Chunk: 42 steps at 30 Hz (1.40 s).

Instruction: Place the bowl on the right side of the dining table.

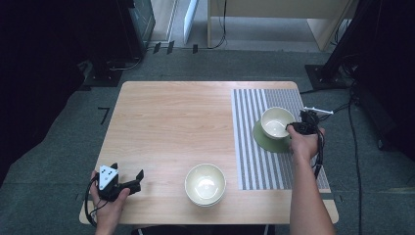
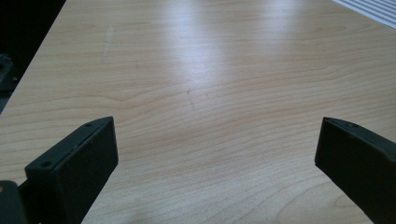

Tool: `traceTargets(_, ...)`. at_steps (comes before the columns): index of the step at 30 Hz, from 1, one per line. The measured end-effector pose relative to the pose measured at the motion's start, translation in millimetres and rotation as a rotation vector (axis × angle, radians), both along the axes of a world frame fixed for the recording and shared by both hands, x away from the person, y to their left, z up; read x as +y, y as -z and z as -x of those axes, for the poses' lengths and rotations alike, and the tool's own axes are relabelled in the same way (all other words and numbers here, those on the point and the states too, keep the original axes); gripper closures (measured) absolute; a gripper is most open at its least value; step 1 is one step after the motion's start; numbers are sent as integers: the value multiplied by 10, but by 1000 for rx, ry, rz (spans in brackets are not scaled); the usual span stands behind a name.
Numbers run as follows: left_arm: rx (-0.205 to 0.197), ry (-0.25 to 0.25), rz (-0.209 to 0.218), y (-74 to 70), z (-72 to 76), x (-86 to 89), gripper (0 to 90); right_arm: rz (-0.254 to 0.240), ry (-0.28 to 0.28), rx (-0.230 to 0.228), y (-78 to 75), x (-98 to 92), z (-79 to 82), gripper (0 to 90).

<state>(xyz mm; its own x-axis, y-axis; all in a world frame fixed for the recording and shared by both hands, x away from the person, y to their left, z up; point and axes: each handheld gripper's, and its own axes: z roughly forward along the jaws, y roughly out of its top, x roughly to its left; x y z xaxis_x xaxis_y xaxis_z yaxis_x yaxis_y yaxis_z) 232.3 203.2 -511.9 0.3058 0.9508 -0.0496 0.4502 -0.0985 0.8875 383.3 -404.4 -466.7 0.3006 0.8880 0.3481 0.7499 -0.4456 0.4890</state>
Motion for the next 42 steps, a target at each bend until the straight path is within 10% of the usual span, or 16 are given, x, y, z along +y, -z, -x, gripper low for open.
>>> traceTargets(42, 0, 0, -4, 0, 3, -4, 0, -50, 17, 44, 112, -101, -39, 826)
